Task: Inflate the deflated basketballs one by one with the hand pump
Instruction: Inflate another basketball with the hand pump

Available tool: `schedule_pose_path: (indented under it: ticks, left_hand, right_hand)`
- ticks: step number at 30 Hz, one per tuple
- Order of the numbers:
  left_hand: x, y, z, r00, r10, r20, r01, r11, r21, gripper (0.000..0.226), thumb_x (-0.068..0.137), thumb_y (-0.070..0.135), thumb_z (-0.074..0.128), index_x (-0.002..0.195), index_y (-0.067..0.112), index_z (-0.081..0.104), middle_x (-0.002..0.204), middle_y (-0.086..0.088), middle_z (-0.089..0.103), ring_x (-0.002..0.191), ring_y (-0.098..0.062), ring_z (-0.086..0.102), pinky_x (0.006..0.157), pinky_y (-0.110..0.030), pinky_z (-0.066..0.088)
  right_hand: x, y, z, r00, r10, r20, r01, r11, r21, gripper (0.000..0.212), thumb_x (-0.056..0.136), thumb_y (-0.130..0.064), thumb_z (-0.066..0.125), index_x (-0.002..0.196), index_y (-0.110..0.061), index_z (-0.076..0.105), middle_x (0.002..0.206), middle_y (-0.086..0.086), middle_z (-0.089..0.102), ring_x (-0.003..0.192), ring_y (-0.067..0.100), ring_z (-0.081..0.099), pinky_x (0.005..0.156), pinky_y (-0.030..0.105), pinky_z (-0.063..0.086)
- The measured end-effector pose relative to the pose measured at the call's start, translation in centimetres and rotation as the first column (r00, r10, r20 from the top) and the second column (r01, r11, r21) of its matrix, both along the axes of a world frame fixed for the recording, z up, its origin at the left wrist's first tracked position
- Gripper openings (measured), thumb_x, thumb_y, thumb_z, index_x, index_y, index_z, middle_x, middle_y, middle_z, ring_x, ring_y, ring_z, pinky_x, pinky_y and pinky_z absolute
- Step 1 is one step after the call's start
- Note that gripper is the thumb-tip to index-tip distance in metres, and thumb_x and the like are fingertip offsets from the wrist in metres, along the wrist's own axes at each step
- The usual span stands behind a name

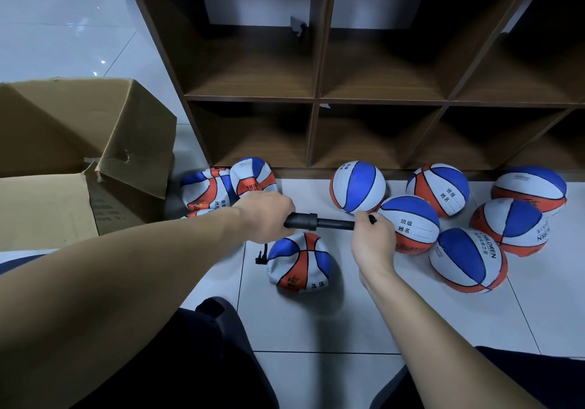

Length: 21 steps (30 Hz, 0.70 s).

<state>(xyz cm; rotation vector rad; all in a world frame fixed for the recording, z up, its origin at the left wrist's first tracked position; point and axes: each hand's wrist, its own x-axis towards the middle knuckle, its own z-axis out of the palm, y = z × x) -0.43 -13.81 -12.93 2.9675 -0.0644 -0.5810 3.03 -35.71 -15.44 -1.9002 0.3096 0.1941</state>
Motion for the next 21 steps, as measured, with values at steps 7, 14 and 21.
schedule_pose_path:
  ticks: [7, 14, 21]
  left_hand:
    - [0.1, -1.3, 0.0, 1.000, 0.001, 0.020, -0.001, 0.999, -0.046, 0.022, 0.102, 0.047, 0.063, 0.096, 0.026, 0.068, 0.078, 0.004, 0.065, 0.074, -0.020, 0.065, 0.072, -0.041, 0.061]
    - [0.5, -2.2, 0.0, 0.999, -0.042, 0.027, 0.043, 0.998, -0.037, 0.025, 0.102, 0.051, 0.062, 0.096, 0.028, 0.068, 0.079, 0.005, 0.065, 0.072, -0.019, 0.064, 0.066, -0.037, 0.057]
    - [0.6, -1.5, -0.3, 0.998, -0.048, 0.035, 0.050, 0.996, -0.071, 0.020, 0.102, 0.050, 0.064, 0.095, 0.031, 0.065, 0.076, 0.007, 0.063, 0.070, -0.016, 0.061, 0.061, -0.032, 0.048]
  right_hand:
    - [-1.0, 1.8, 0.6, 0.995, 0.099, 0.022, -0.098, 0.994, -0.040, 0.032, 0.101, -0.018, 0.049, 0.071, -0.012, 0.039, 0.071, 0.002, 0.043, 0.066, 0.021, 0.040, 0.063, 0.040, 0.035]
    - [-1.9, 2.8, 0.4, 0.986, 0.166, 0.006, -0.166, 0.985, -0.042, 0.029, 0.105, -0.026, 0.048, 0.083, -0.009, 0.053, 0.078, 0.003, 0.054, 0.072, 0.020, 0.050, 0.067, 0.038, 0.044]
    - [-0.9, 2.2, 0.5, 0.969, 0.246, 0.005, -0.246, 0.968, -0.045, 0.031, 0.107, -0.026, 0.050, 0.082, -0.009, 0.051, 0.075, 0.003, 0.051, 0.063, 0.010, 0.048, 0.060, 0.026, 0.042]
